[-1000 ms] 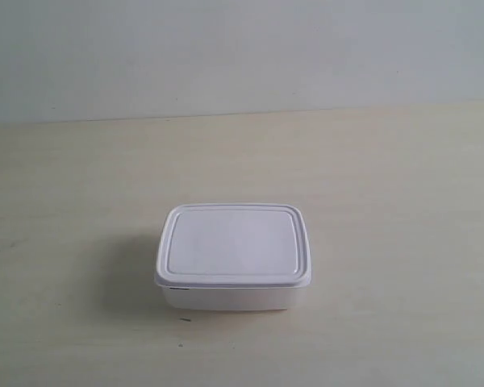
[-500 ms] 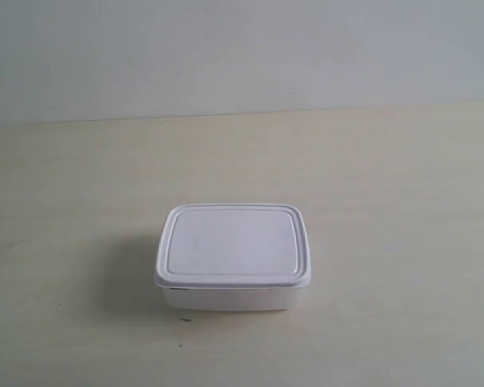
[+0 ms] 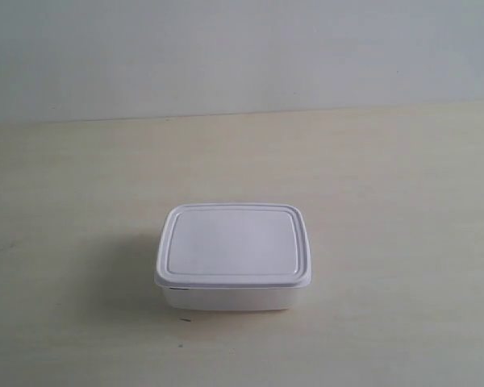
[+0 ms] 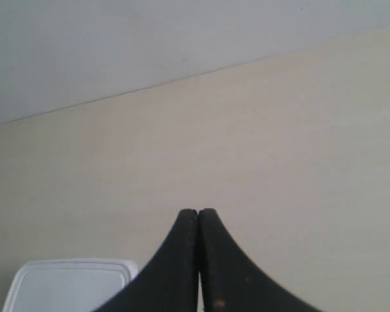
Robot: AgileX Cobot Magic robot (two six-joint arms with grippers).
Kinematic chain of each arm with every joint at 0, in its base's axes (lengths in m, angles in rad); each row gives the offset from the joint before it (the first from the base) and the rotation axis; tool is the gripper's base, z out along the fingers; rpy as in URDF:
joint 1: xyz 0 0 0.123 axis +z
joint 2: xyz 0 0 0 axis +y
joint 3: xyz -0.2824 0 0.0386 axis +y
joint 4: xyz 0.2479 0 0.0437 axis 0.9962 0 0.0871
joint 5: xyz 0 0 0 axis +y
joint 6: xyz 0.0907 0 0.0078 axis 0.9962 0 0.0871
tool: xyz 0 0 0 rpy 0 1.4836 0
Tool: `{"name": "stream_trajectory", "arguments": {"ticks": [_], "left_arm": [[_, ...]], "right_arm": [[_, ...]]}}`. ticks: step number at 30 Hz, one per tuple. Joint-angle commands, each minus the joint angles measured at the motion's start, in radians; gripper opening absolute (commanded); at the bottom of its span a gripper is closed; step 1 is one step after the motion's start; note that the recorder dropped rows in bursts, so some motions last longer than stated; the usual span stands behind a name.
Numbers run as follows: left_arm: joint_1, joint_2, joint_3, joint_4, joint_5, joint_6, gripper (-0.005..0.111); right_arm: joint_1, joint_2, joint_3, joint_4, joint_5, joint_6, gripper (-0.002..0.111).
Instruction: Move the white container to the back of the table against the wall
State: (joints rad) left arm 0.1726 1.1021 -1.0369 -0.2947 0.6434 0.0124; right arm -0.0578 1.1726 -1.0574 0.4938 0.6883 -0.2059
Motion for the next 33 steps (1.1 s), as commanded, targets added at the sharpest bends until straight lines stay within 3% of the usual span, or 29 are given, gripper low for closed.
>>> {"name": "stream_trajectory", "arguments": {"ticks": [1, 7, 12, 21, 33], "left_arm": [[-0.117, 0.033, 0.015, -0.09, 0.055, 0.067, 0.0], [-0.326, 0.05, 0.078, -0.1, 0.057, 0.047, 0.0], [-0.457, 0.05, 0.163, -0.154, 0.023, 0.036, 0.0], [-0.629, 0.05, 0.327, -0.272, -0.088, 0.036, 0.0], [-0.778, 0.241, 0.4, -0.364, -0.237, 0.038, 0.0]], "right_arm": [[0.001, 0.063, -0.084, 0.098, 0.134, -0.011, 0.0], [0.136, 0.145, -0.106, 0.139, 0.186, -0.011, 0.0], [0.285, 0.232, -0.098, 0.136, 0.259, 0.02, 0.0], [0.448, 0.294, 0.083, 0.138, 0.193, 0.03, 0.0], [0.495, 0.311, 0.323, 0.271, 0.023, -0.038, 0.0]]}}
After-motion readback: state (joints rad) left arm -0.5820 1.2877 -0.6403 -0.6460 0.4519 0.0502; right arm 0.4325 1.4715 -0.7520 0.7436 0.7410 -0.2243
